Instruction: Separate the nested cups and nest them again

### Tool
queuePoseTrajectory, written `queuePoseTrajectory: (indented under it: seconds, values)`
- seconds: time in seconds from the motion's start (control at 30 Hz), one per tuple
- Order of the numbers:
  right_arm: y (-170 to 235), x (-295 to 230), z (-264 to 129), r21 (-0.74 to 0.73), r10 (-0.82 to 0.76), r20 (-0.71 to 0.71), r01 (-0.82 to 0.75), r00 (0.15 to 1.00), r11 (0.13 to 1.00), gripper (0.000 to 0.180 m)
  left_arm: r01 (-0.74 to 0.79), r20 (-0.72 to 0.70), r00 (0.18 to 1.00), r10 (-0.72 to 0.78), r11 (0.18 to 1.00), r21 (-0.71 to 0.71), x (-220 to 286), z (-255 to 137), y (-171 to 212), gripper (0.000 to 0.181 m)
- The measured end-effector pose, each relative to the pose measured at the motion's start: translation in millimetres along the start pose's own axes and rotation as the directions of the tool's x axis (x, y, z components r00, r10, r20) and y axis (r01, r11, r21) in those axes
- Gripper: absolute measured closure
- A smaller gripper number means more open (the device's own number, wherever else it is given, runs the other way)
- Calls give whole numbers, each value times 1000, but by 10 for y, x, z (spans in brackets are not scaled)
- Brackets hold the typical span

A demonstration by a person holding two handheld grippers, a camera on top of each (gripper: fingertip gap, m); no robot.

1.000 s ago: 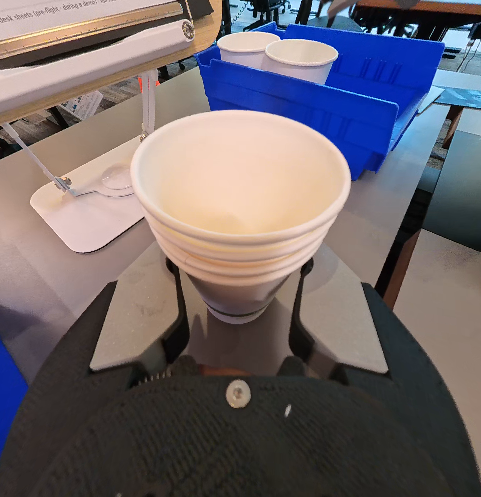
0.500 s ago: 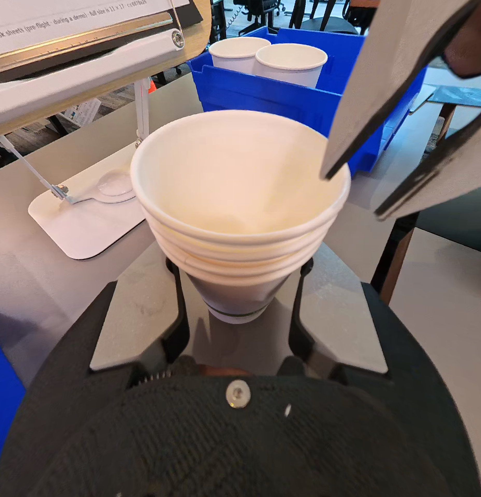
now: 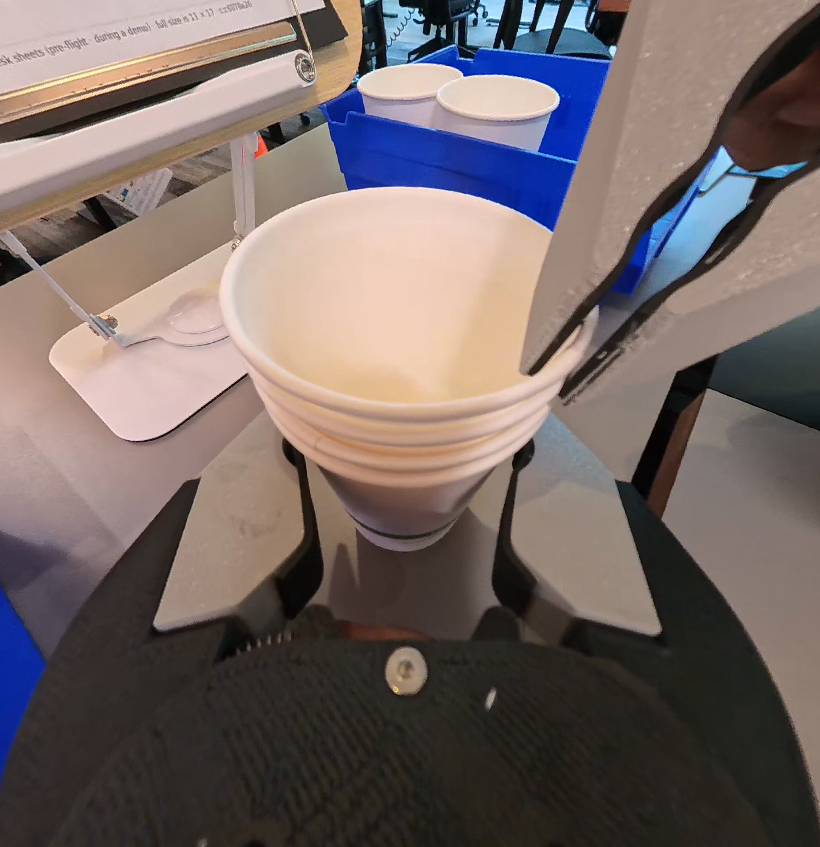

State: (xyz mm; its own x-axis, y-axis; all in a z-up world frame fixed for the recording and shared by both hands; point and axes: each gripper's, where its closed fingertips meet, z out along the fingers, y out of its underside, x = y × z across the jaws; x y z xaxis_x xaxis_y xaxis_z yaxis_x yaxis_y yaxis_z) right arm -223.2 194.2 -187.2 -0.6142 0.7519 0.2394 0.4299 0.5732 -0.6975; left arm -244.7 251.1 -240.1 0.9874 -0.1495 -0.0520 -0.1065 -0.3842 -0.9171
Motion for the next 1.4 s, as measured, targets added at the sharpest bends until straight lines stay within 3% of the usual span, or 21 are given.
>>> queuePoseTrajectory:
  seconds: [0.33, 0.97, 1.13, 1.4]
  values:
    - [-54, 0, -40, 56, 53, 43, -56, 998, 997, 179, -11, 4, 1000, 11, 1000, -12, 4, 13, 23, 89]
    - [-133, 75, -119, 83, 68, -1, -68, 998, 994, 179, 7, 3, 1000, -7, 1000, 3, -16, -8, -3, 89]
    - [-299, 179, -458, 172, 61, -87, -45, 994, 984, 179, 0, 9, 1000, 0, 1000, -10, -19, 9, 24, 89]
    - [-337, 599, -1677, 379, 194, -392, -34, 899, 925, 179, 8, 0, 1000, -8, 1000, -13, -6, 22, 35, 89]
